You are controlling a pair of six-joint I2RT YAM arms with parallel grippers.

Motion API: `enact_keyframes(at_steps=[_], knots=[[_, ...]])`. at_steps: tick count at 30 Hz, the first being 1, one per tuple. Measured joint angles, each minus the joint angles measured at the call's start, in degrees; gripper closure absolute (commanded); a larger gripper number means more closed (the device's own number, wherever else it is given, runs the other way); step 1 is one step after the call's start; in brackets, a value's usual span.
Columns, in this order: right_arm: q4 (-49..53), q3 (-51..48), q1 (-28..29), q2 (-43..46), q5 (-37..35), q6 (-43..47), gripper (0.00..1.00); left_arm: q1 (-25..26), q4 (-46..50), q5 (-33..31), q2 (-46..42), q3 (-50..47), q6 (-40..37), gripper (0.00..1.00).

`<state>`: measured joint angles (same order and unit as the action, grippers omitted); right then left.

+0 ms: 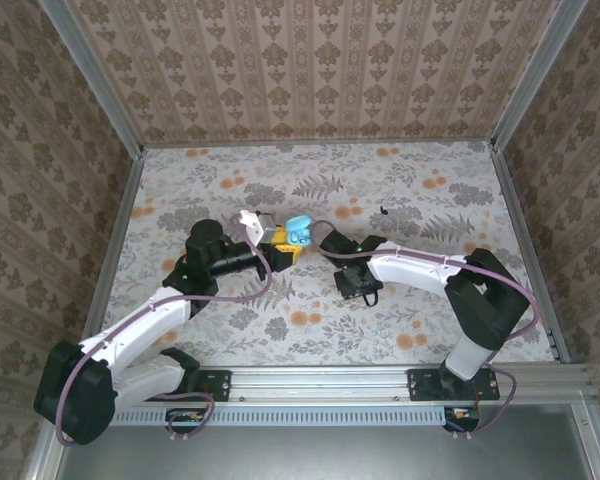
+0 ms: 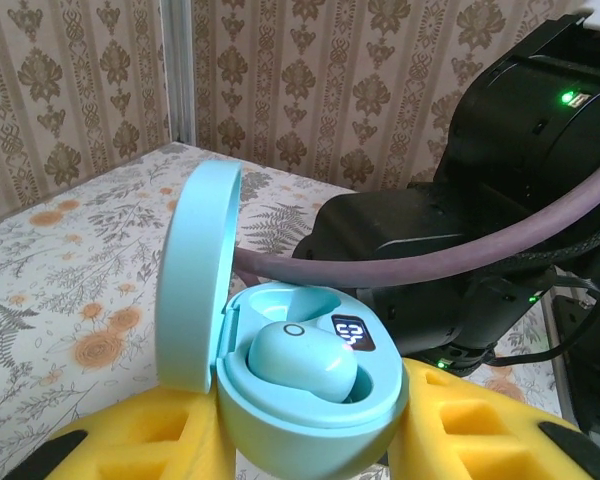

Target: Insert the wireless bluetooth earbuds into the charging case

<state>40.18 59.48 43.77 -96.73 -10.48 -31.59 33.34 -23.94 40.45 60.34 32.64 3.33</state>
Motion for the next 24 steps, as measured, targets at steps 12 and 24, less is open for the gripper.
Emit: enact_keyframes(at_steps=[12,24], knots=[[1.16,2.62,0.0,-3.32,-1.6,0.2,0.73,-0.04,1.66,-1.07,-0.22,-0.2,-0.24,0.63],[2.62,2.73,0.0,-3.3,-1.84,0.15,0.71,-0.04,1.64,-1.05,-0.15,-0.33,-0.44,0.63]])
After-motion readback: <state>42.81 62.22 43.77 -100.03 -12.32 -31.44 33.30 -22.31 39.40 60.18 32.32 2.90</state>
